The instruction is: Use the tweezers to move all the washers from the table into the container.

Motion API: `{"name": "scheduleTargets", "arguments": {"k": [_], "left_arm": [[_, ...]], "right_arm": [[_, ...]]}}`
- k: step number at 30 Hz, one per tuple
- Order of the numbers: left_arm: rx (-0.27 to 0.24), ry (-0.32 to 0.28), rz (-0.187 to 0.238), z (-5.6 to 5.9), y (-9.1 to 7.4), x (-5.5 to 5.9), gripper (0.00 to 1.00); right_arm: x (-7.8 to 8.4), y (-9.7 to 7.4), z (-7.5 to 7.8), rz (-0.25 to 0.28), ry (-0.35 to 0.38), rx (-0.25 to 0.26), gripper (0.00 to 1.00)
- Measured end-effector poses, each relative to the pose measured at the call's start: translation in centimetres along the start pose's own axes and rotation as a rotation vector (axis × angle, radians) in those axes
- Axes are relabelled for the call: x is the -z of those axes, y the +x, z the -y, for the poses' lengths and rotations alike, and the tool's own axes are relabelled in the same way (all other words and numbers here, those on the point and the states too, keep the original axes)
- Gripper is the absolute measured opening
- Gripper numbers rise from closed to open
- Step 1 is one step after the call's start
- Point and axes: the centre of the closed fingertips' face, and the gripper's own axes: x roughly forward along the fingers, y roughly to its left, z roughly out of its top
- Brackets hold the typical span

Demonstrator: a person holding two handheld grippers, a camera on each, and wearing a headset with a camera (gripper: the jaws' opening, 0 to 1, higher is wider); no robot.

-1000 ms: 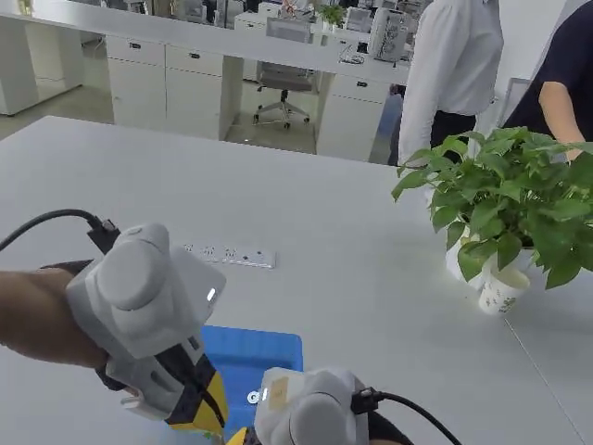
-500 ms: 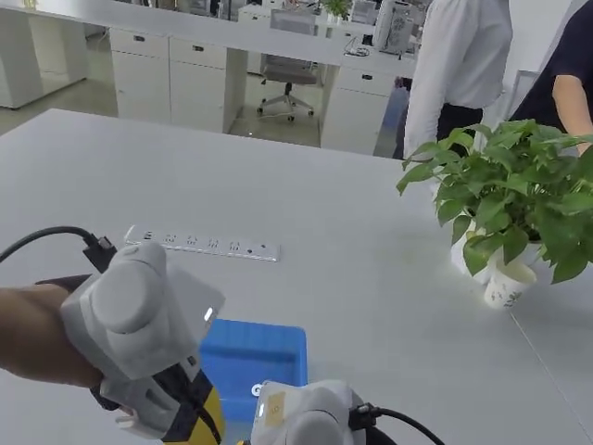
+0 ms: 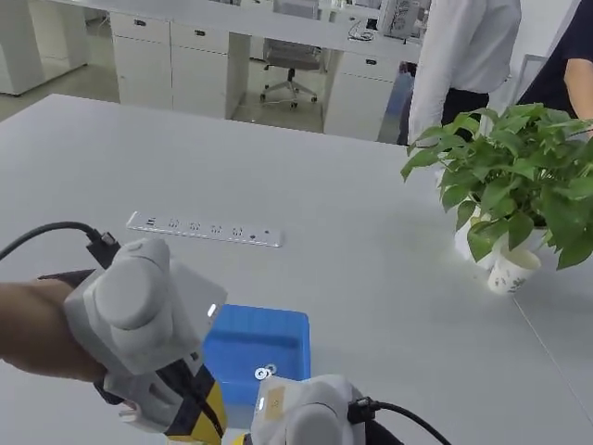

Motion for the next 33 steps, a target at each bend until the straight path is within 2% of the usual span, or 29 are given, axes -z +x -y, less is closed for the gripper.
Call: {"name": "scheduleTargets", "arguments": {"k": [20,33], "left_arm": [[0.015,0.009,-0.004,0.1,0.9,-0.2,0.04],[0.018,0.008,-0.018,0.0,1.3,0.3,0.04]], "right_arm": [[0.8,0.1,-0.3,-0.004,0.023,-0.002,0.12],[1.0,0.5,-0.2,-0.009,0.026,-0.009,0.13]]}}
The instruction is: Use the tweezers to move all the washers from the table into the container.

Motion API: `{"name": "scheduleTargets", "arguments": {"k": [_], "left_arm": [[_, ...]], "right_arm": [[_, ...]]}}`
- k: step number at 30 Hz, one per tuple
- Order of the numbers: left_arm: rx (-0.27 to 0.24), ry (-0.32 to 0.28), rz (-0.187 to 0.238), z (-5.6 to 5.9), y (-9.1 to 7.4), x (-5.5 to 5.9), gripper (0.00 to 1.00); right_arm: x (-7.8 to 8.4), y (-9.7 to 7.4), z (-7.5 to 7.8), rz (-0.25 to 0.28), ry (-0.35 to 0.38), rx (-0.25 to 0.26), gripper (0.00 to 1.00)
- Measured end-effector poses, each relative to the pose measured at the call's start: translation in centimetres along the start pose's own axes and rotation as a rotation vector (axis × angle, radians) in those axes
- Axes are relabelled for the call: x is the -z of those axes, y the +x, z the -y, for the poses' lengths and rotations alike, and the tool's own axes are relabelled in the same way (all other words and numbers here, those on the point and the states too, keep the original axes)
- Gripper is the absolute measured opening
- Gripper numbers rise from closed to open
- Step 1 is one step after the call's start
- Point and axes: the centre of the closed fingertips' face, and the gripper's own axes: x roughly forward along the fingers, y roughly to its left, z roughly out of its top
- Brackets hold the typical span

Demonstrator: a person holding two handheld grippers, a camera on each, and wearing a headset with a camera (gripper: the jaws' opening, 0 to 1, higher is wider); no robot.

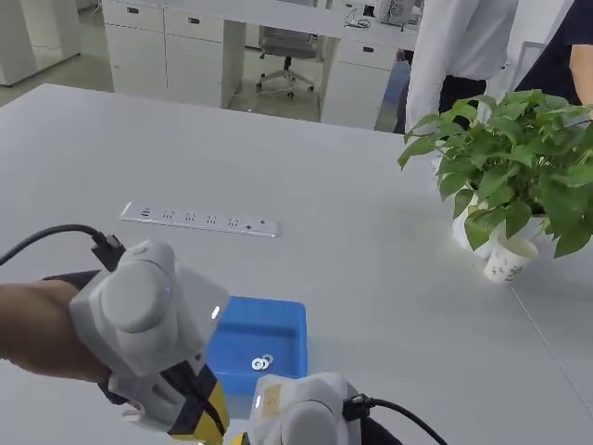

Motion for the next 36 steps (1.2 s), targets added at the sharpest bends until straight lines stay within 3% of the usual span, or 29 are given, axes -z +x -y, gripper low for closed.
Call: {"name": "scheduleTargets", "arguments": {"k": [36], "left_arm": [[0.007,0.007,0.013,0.18,0.1,-0.1,0.04]], "right_arm": [[0.04,-0.05,0.1,0.028,-0.02,0.026,0.1]]}}
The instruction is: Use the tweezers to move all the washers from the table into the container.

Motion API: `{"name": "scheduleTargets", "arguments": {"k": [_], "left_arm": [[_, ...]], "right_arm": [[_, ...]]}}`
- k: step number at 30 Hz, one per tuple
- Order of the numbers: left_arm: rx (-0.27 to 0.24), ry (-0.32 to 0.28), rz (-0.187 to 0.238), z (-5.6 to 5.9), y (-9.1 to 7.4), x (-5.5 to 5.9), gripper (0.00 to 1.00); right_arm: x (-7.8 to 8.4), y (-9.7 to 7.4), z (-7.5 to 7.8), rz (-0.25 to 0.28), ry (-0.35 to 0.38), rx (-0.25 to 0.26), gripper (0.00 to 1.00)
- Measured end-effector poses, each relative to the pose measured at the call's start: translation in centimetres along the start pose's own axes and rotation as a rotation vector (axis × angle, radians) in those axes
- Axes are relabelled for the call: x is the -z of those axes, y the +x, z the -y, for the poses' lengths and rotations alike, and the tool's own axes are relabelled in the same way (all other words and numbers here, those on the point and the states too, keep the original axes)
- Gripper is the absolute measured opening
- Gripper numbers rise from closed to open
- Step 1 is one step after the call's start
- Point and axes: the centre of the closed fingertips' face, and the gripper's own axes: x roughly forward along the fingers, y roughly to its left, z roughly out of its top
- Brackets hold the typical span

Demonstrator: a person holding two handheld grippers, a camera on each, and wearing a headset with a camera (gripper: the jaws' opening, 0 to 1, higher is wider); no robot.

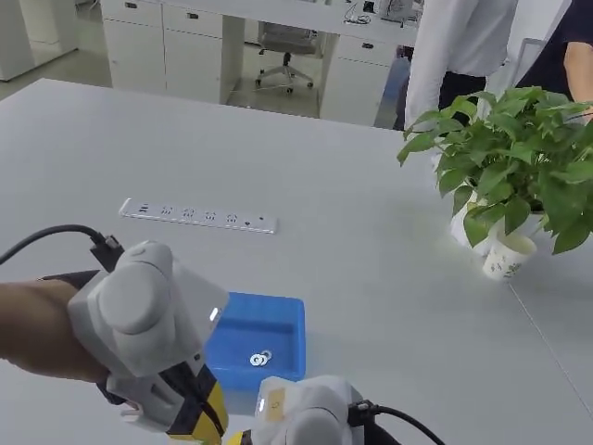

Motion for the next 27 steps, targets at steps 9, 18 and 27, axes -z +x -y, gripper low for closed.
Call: {"name": "scheduleTargets", "arguments": {"k": [9,18,27], "left_arm": [[-0.003,0.005,-0.003,0.06,-0.02,0.02,0.04],[-0.001,0.01,-0.006,0.11,-0.22,-0.02,0.04],[-0.003,0.008,0.004,-0.17,-0.92,-0.47,0.04]], "right_arm": [[-0.01,0.0,-0.03,0.002,-0.008,0.006,0.09],[-0.21,-0.06,-0.08,0.003,-0.015,0.007,0.09],[-0.84,-0.55,0.29,0.012,-0.024,0.014,0.09]]}}
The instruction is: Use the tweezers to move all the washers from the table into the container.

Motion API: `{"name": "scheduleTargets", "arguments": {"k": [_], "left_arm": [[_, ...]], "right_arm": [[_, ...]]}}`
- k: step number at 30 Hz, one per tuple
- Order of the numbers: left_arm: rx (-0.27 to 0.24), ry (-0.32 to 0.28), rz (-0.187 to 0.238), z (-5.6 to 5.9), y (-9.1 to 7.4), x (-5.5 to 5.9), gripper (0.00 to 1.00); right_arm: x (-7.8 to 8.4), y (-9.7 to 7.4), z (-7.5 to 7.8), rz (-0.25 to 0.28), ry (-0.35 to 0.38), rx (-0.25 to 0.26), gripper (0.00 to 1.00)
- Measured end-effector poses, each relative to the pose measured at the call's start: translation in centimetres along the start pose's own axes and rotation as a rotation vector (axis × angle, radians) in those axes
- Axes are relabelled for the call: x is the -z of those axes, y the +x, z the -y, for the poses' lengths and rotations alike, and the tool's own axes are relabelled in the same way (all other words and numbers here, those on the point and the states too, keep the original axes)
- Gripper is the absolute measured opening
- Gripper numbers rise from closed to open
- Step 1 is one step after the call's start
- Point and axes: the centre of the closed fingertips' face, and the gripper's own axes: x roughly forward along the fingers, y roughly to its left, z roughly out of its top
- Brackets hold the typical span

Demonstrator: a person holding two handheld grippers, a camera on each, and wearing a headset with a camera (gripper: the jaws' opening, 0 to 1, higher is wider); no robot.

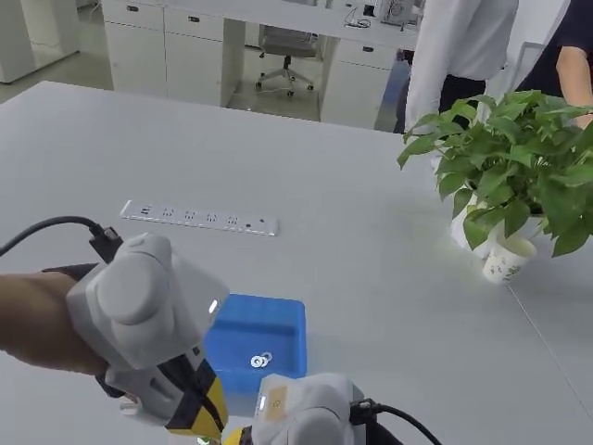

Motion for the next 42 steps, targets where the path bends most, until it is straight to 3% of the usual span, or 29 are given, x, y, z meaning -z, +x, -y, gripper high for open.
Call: {"name": "scheduleTargets", "arguments": {"k": [15,42], "left_arm": [[0.002,0.0,0.017,-0.6,-1.3,-1.0,0.04],[-0.03,0.035,0.024,-3.2,-4.0,-2.6,0.04]], "right_arm": [[-1.1,-1.1,0.5,0.02,0.008,0.001,0.09],[-3.1,-3.3,3.8,0.035,-0.028,0.057,0.09]]}}
